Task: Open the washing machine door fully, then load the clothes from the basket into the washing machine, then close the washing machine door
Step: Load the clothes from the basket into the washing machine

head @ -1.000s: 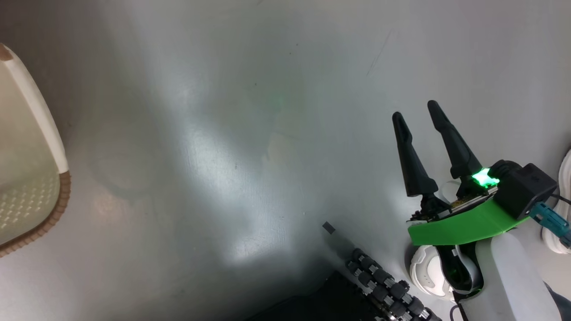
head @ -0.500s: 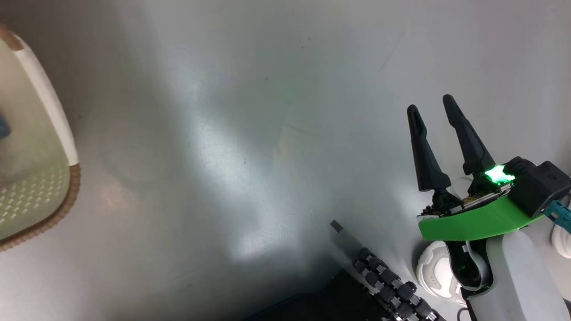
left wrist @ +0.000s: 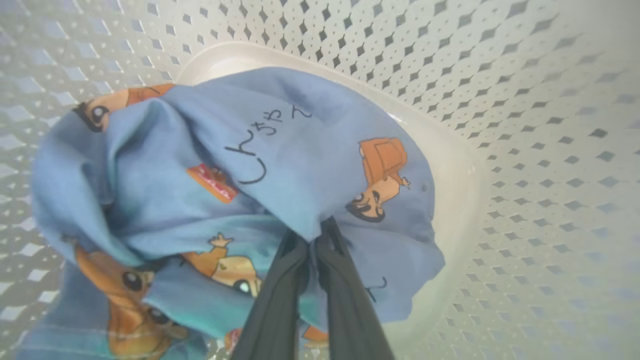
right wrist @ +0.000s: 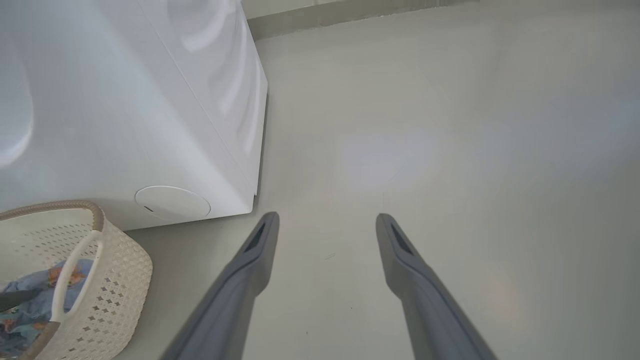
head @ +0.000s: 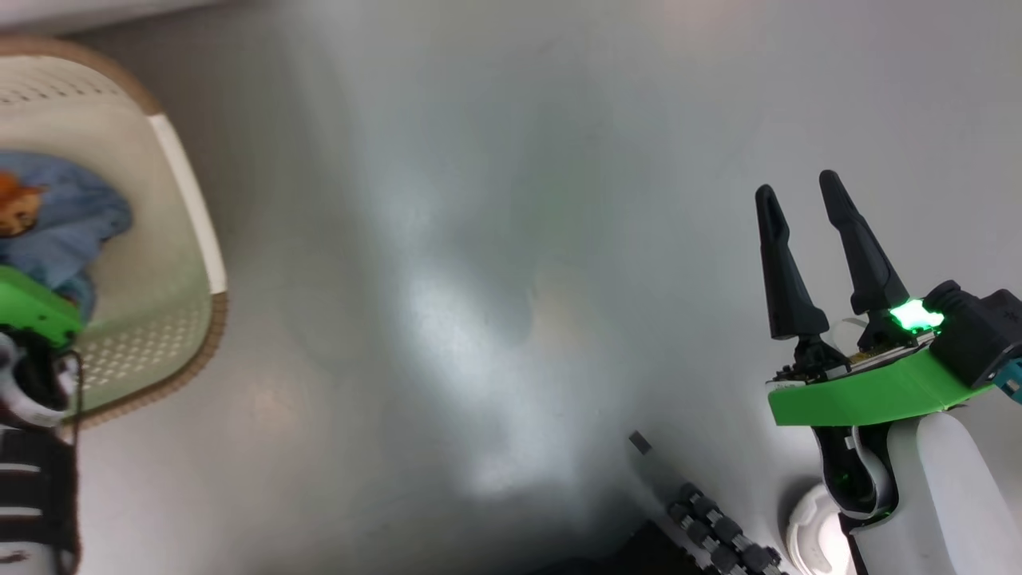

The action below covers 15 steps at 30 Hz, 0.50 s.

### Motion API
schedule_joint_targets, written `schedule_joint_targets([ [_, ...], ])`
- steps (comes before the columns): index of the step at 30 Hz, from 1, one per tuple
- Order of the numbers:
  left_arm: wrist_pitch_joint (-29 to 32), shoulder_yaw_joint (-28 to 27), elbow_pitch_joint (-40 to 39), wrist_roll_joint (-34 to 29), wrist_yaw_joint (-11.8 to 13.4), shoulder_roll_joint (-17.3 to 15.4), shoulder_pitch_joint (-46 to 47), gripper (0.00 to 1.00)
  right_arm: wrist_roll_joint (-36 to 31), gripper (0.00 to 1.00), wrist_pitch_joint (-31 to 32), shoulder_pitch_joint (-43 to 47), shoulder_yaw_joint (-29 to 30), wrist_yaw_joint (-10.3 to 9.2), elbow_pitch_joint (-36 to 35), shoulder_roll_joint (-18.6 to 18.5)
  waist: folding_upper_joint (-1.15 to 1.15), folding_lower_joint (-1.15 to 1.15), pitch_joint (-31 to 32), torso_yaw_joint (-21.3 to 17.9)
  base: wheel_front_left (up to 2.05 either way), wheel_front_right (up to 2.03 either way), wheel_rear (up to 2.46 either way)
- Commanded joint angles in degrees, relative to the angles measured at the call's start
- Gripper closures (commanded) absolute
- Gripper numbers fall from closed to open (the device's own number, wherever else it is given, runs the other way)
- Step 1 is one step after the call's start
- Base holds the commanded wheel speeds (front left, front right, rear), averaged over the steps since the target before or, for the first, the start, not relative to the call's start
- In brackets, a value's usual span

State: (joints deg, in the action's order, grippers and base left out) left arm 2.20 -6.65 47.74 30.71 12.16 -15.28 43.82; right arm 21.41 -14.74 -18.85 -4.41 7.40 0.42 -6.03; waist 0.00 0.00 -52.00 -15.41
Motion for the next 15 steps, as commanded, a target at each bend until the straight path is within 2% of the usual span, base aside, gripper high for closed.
schedule_joint_targets([
  [1, -0.9, -1.1, -1.3, 0.8, -0.4, -1.5, -2.6, 1.0, 0.2, 0.0, -0.3, 3.1, -0.6, 0.09, -0.8, -0.7, 0.0, 0.0, 2.8, 2.3, 0.0, 0.0, 0.0],
  [15, -8.2, 0.4, -0.7, 2.5, -4.7, 4.8, -8.0, 1.0, -1.2, 0.0, -0.3, 5.2, -0.4, 0.09, 0.9, -1.0, 0.0, 0.0, 14.3, 6.1, 0.0, 0.0, 0.0],
])
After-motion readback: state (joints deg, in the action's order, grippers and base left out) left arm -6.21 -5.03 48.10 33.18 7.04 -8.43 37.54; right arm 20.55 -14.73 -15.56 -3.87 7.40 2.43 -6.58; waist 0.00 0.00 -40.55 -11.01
